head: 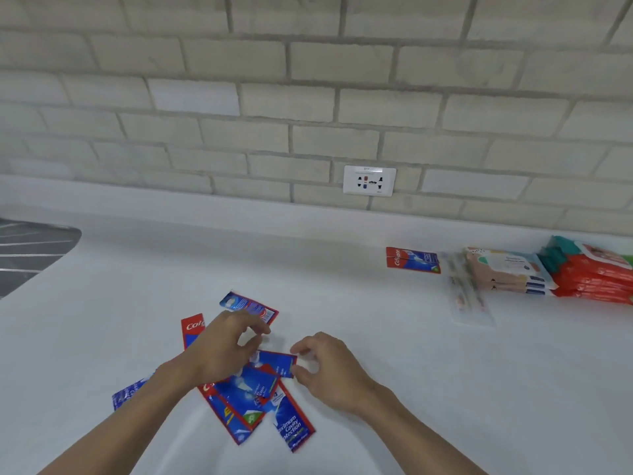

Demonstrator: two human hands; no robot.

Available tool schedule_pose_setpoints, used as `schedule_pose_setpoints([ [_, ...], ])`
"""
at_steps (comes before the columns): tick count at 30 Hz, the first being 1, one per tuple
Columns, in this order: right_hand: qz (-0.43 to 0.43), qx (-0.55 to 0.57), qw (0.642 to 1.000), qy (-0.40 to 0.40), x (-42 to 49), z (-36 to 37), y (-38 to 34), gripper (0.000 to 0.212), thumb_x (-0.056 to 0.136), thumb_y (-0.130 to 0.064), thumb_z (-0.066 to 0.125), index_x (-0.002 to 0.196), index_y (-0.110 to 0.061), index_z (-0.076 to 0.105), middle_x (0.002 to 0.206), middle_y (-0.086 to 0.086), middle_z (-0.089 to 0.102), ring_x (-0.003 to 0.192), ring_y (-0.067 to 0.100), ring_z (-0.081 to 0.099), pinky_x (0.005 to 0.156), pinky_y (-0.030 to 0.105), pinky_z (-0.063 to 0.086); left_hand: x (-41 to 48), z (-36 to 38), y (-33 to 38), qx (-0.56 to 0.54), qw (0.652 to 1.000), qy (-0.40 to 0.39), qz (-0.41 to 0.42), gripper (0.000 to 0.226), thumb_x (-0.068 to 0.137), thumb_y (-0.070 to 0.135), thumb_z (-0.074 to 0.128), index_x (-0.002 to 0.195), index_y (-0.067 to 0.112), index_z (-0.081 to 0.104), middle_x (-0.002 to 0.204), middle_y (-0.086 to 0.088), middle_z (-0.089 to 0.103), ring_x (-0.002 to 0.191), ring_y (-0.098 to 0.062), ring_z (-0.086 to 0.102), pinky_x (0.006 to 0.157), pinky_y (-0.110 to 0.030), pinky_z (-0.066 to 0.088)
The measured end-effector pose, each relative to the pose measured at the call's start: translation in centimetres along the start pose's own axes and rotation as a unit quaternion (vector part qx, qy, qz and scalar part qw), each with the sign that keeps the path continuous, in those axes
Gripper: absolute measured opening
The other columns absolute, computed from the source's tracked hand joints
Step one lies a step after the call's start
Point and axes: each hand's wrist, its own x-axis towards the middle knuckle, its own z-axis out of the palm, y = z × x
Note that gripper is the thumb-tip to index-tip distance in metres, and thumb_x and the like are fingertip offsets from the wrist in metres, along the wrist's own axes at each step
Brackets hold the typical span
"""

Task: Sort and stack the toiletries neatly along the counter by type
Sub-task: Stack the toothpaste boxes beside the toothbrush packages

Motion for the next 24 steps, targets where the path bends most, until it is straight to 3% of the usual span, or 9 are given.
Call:
schedule_pose_setpoints([
  [5, -0.007, -0.054, 0.998, -0.019, 0.9, 1.4, -0.7, 0.049, 0.090, -0.041, 0.063, 0.133, -0.024, 0.051, 0.131, -0.004, 0.050, 0.120, 0.012, 0.044, 0.098, 0.028, 0.044, -0.8, -0.6, -2.2, 0.032, 0.996, -0.058, -0.054, 0.026, 0.095, 0.026, 0.055, 0.120, 0.031, 0.059, 0.127, 0.011, 0.056, 0.115, -0.006, 0.050, 0.092, -0.019, 0.047],
  [10, 0.008, -0.060, 0.998, -0.022, 1.7, 2.0, -0.6, 0.047, 0.089, -0.041, 0.064, 0.131, -0.024, 0.052, 0.130, -0.004, 0.050, 0.118, 0.011, 0.047, 0.097, 0.030, 0.048, -0.9, -0.6, -3.5, 0.058, 0.990, -0.113, -0.069, 0.037, 0.092, 0.038, 0.058, 0.129, 0.034, 0.053, 0.131, 0.010, 0.052, 0.116, -0.007, 0.050, 0.094, -0.021, 0.049],
  [18, 0.056, -0.016, 0.997, -0.055, 2.4, 1.8, -0.4, 0.052, 0.087, -0.034, 0.069, 0.134, -0.023, 0.048, 0.132, 0.000, 0.047, 0.122, 0.012, 0.050, 0.091, 0.031, 0.055, 0.0, 0.4, -3.6, 0.078, 0.991, -0.091, -0.059, 0.039, 0.093, 0.046, 0.052, 0.130, 0.034, 0.051, 0.131, 0.010, 0.051, 0.116, -0.009, 0.046, 0.098, -0.022, 0.044],
  [24, 0.063, -0.005, 0.997, -0.032, 2.4, 1.3, 0.1, 0.038, 0.084, -0.033, 0.073, 0.117, -0.021, 0.058, 0.121, 0.001, 0.051, 0.110, 0.012, 0.055, 0.084, 0.027, 0.055, 0.7, 1.0, -3.5, 0.079, 0.994, -0.062, -0.047, 0.034, 0.091, 0.048, 0.054, 0.123, 0.036, 0.053, 0.128, 0.011, 0.049, 0.117, -0.008, 0.037, 0.099, -0.024, 0.041],
])
